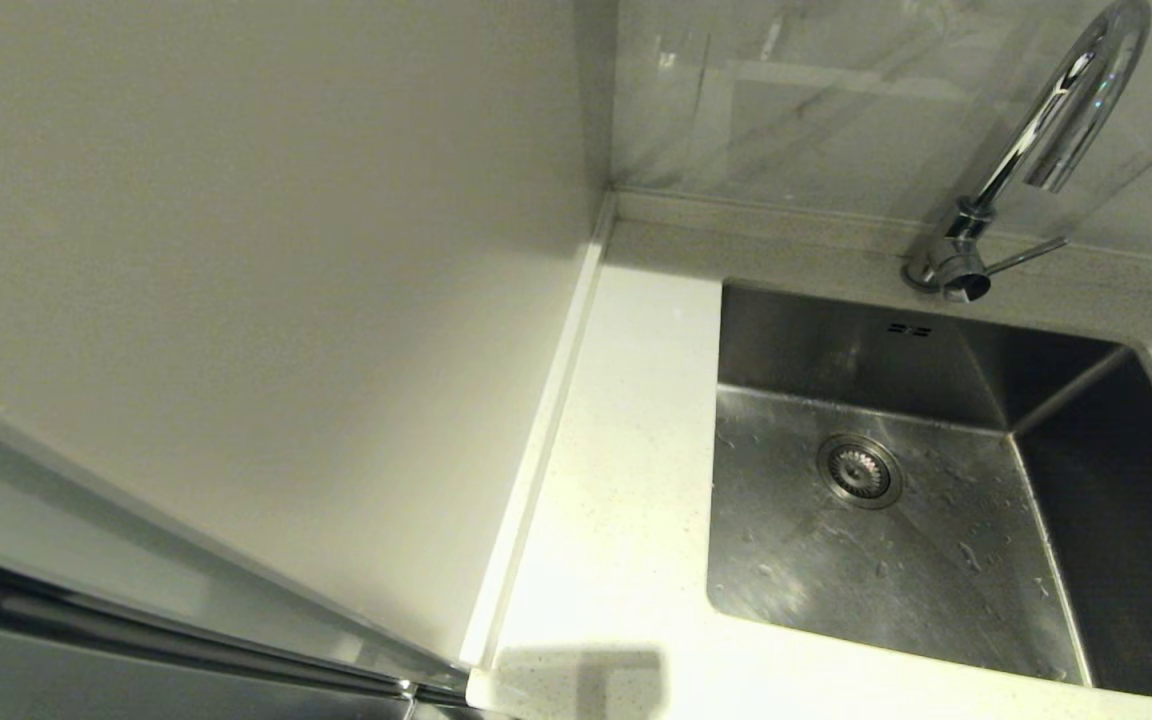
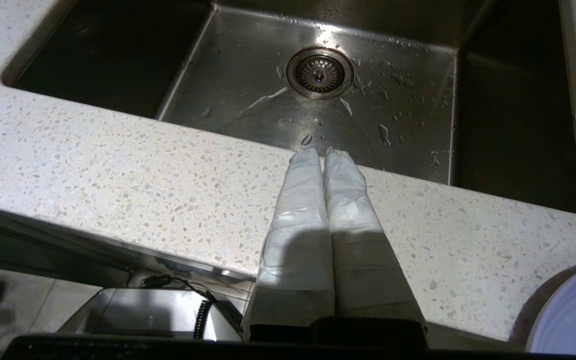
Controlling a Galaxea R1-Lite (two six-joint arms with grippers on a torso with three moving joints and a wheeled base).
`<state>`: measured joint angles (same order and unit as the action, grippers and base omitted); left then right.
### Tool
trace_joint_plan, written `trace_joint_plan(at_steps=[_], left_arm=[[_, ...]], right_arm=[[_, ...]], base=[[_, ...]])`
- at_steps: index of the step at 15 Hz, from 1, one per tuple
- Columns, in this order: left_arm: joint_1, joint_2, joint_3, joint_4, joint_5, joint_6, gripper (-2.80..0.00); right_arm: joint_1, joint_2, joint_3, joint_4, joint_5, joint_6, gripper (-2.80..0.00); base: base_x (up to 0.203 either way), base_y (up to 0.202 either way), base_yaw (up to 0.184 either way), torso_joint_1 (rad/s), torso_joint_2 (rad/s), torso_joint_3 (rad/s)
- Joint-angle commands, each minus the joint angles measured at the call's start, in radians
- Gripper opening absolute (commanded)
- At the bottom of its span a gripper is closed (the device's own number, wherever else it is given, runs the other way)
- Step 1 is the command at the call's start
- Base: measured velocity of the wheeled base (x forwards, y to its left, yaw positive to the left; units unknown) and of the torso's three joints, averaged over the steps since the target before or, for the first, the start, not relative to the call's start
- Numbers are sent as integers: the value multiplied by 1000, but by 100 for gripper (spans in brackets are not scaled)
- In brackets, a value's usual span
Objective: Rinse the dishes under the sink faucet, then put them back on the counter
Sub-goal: Put a bowl into the sink
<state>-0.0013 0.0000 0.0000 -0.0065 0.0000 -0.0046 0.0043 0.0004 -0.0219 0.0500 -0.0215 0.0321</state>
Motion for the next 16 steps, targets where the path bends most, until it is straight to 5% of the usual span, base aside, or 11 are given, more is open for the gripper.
trace_joint_plan(at_steps=[1,13,16], left_arm=[[1,0,3,0,0,0,-280],[1,0,3,0,0,0,-280],[0,0,2,0,0,0,-280]], right_arm=[[0,0,0,1,0,-4,-280],[0,0,-14,-20,-6,-11,-280],[0,0,-76,-10,-77,-47,-280]], base=[[0,0,0,0,0,0],[0,0,0,0,0,0],[0,0,0,0,0,0]])
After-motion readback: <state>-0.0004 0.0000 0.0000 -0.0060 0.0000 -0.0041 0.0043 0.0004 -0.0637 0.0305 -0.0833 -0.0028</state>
